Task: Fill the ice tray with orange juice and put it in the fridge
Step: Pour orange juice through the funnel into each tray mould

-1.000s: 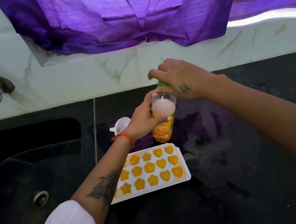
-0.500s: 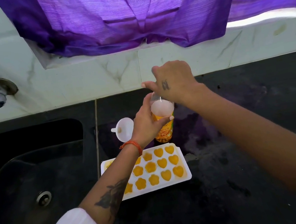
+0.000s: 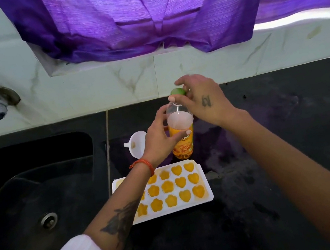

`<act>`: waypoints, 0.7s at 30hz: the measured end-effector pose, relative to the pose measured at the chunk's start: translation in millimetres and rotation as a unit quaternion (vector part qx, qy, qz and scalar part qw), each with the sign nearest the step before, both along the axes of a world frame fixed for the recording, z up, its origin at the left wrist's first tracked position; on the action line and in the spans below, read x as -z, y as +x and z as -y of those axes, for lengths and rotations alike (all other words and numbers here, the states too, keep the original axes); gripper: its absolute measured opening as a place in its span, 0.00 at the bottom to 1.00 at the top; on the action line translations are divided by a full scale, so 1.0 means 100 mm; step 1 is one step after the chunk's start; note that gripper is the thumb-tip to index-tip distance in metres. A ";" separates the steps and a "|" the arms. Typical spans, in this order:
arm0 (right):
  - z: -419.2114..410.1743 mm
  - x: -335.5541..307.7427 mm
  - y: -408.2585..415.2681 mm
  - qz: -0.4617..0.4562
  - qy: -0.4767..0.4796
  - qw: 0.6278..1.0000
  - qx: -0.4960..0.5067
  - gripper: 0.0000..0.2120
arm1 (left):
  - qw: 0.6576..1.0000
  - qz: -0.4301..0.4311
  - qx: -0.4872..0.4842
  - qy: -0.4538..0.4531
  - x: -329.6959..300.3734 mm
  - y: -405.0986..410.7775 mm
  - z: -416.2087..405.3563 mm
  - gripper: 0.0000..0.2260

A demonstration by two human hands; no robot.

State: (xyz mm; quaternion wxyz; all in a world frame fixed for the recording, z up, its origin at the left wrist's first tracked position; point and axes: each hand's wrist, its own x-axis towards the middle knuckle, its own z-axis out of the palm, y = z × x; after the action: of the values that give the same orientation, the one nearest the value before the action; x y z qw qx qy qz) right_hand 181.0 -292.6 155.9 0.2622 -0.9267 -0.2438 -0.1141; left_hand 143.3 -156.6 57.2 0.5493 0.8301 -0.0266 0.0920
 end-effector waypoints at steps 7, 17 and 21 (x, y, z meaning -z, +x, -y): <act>0.38 0.68 -0.27 -0.355 0.308 0.883 0.008 0.34 | 0.981 -0.137 0.094 -0.098 0.13 -0.01 -0.21 0.29; 0.10 1.08 -0.13 -0.223 0.227 0.946 0.055 0.33 | 0.990 -0.098 0.025 -0.096 0.11 0.08 -0.12 0.24; 0.02 0.95 0.23 -0.218 0.224 0.949 0.042 0.35 | 0.992 -0.077 -0.003 -0.100 -0.01 0.38 -0.20 0.26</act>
State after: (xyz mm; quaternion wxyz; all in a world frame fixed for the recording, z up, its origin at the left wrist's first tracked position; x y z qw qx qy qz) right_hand 203.5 -294.2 61.2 0.5047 -0.8559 -0.1098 0.0278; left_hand 180.9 -136.6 58.1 0.6298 0.7756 0.0279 0.0315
